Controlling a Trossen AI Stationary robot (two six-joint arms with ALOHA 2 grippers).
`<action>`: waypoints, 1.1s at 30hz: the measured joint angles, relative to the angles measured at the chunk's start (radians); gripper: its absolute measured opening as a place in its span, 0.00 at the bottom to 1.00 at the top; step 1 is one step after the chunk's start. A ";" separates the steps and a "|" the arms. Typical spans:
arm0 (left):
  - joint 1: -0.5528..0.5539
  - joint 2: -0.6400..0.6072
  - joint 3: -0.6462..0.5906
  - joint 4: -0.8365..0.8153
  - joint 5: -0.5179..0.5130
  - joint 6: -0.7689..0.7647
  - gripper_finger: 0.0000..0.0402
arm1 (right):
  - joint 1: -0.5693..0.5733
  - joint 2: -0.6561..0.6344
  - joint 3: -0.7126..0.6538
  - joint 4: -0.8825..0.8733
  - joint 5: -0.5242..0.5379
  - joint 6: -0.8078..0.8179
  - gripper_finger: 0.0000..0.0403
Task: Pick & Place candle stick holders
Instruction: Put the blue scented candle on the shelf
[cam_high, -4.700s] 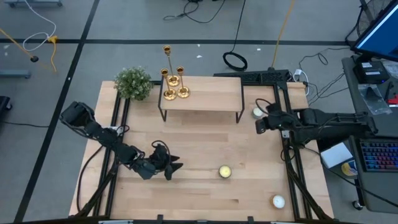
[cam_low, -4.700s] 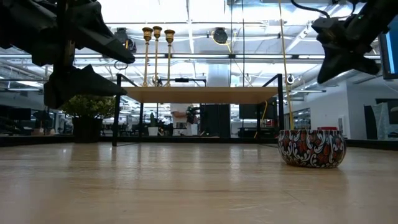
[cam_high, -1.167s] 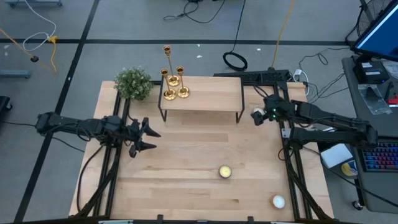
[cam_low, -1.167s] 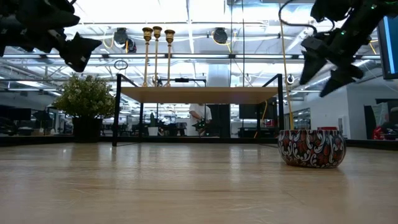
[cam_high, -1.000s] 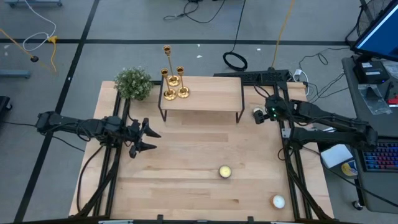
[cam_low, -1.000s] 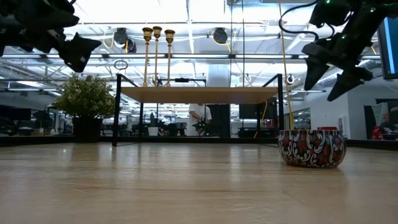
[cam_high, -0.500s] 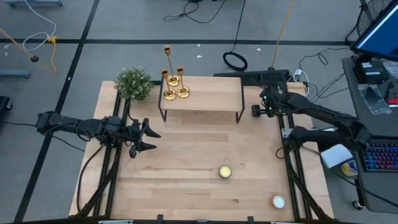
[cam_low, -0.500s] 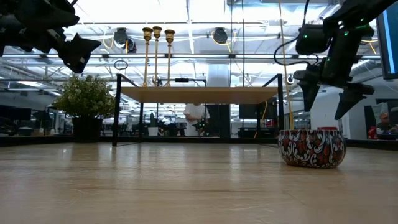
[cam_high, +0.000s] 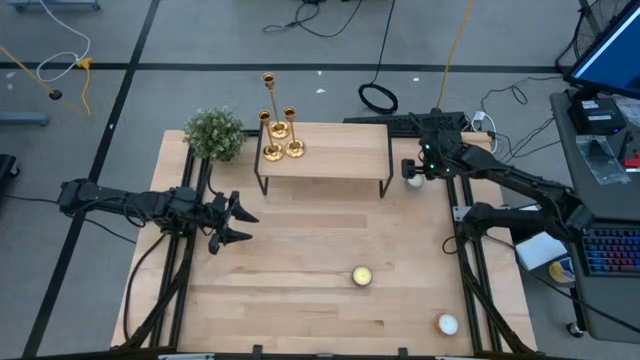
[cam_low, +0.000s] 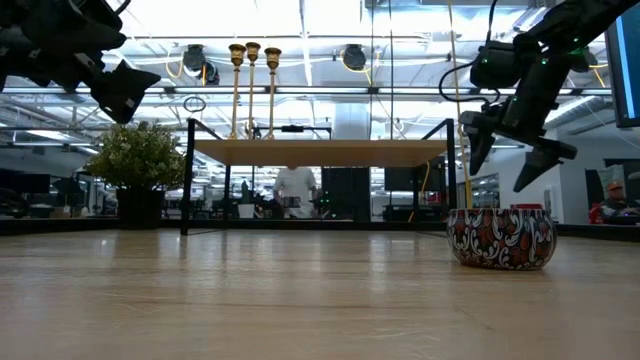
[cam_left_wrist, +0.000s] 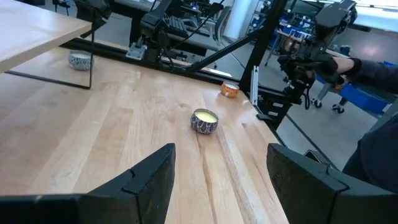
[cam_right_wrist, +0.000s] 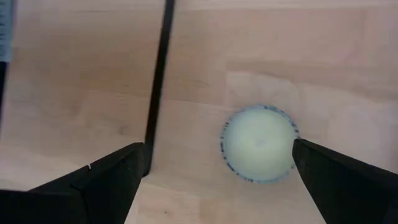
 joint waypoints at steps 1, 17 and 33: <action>0.000 0.000 0.000 -0.001 0.000 0.001 0.63 | 0.000 0.000 0.000 0.007 -0.004 -0.011 0.99; 0.000 0.000 0.000 -0.009 0.000 0.000 0.63 | 0.000 0.000 0.000 0.014 -0.015 -0.038 0.99; 0.000 0.000 0.000 -0.008 0.000 -0.004 0.63 | 0.000 0.000 0.000 0.039 -0.017 -0.114 0.99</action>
